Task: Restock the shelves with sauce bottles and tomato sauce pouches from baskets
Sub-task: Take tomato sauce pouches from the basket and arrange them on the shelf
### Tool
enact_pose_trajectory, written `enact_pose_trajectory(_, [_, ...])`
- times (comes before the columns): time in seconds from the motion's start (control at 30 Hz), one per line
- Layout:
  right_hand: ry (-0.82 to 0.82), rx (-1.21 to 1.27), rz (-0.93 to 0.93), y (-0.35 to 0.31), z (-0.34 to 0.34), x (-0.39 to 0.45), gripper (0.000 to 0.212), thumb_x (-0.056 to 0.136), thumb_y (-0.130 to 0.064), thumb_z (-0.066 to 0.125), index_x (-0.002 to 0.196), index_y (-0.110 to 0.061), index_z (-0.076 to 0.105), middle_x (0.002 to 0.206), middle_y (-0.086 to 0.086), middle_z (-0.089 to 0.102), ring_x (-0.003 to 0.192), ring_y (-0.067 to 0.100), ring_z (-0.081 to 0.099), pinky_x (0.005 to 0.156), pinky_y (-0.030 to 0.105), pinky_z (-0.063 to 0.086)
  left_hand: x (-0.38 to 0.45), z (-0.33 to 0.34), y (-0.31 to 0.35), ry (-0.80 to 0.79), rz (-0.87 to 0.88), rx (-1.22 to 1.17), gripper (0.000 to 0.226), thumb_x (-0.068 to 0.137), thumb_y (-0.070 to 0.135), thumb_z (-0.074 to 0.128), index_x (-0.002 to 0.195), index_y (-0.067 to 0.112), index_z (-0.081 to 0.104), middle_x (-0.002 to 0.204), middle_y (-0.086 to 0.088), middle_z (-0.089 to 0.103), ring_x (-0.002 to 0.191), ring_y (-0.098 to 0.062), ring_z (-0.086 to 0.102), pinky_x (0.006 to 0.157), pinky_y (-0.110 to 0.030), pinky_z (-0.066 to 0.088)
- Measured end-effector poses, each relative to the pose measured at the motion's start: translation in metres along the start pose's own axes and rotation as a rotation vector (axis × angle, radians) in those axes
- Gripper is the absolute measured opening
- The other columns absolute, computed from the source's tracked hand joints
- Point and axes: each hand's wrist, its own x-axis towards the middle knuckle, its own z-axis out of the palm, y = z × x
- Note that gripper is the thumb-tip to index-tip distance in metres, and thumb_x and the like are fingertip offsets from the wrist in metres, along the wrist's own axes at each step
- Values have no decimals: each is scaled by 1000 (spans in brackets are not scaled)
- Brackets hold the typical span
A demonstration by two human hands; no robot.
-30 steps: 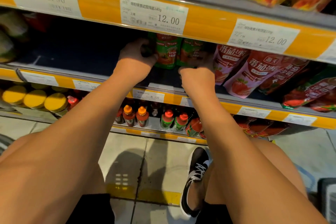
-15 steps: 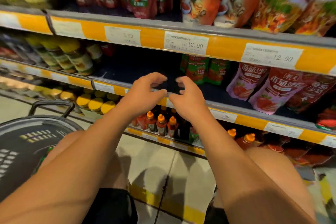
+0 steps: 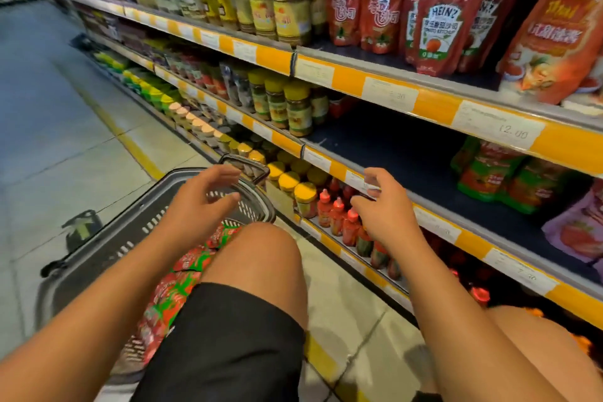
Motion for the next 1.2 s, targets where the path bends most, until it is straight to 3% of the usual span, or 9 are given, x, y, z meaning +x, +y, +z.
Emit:
enact_pose_trajectory(0.13, [-99, -21, -83, -30, 46, -11, 51, 95, -21, 69, 142, -31, 52, 136, -10, 56, 111, 5, 51, 93, 31, 50, -35, -40, -59, 69, -104, -4, 38, 93, 6, 72, 121, 31, 66, 120, 14, 70, 115, 5, 63, 92, -20, 50])
enact_pose_trajectory(0.2, [-154, -14, -115, -51, 71, -16, 52, 89, -22, 70, 136, -38, 53, 134, -12, 55, 115, 11, 55, 100, 43, 53, -48, -55, -89, 94, -159, -12, 37, 92, 4, 73, 122, 26, 67, 121, 11, 70, 113, 7, 63, 93, -18, 50])
enact_pose_trajectory(0.3, [-235, -143, -227, -84, 106, -22, 51, 90, -21, 69, 138, -32, 55, 136, -10, 54, 124, 11, 52, 104, 36, 46, -58, -73, -129, 125, -216, -28, 35, 92, 1, 72, 122, 18, 67, 120, 6, 70, 109, 12, 61, 88, -5, 45])
enact_pose_trajectory(0.43, [-371, -286, -306, -126, 156, -22, 51, 94, -23, 68, 142, -26, 53, 145, -3, 50, 127, 15, 51, 96, 29, 41, -59, -84, -176, 128, -299, -50, 35, 91, 2, 74, 120, 19, 66, 118, 2, 69, 111, -7, 64, 102, -29, 47])
enact_pose_trajectory(0.53, [-482, -343, -275, -141, 202, -19, 50, 97, -23, 66, 144, -25, 50, 140, -1, 51, 110, 16, 54, 85, 30, 42, -57, -82, -210, 150, -395, -68, 35, 89, 2, 76, 117, 20, 65, 116, -2, 69, 113, -18, 65, 103, -34, 47])
enact_pose_trajectory(0.73, [-663, -370, -125, -141, 309, -27, 50, 95, -18, 65, 142, -21, 49, 122, 1, 57, 77, 13, 61, 65, 40, 52, -55, -67, -260, 116, -657, -121, 30, 91, 14, 76, 117, 24, 63, 117, -4, 66, 99, -21, 67, 76, -31, 53])
enact_pose_trajectory(0.9, [-800, -476, -60, -108, 364, -35, 61, 88, -18, 68, 145, -13, 46, 137, 10, 58, 111, 35, 65, 81, 41, 52, -50, -58, -284, 83, -815, -117, 29, 91, 20, 74, 116, 20, 61, 102, -5, 67, 80, -23, 68, 70, -36, 56])
enact_pose_trajectory(1.07, [-819, -556, 40, -72, 372, -17, 66, 93, -20, 67, 153, -18, 41, 137, 9, 59, 99, 28, 62, 75, 35, 48, -52, -42, -308, 17, -920, -75, 18, 88, 27, 70, 102, 20, 61, 99, -4, 69, 91, -26, 66, 84, -41, 57])
enact_pose_trajectory(1.2, [-820, -592, 73, -59, 377, -2, 66, 93, -19, 62, 155, -18, 38, 137, 15, 60, 101, 33, 65, 63, 29, 42, -59, -19, -326, -48, -1023, -17, 20, 86, 20, 66, 104, 11, 63, 108, -20, 70, 98, -36, 67, 77, -39, 54])
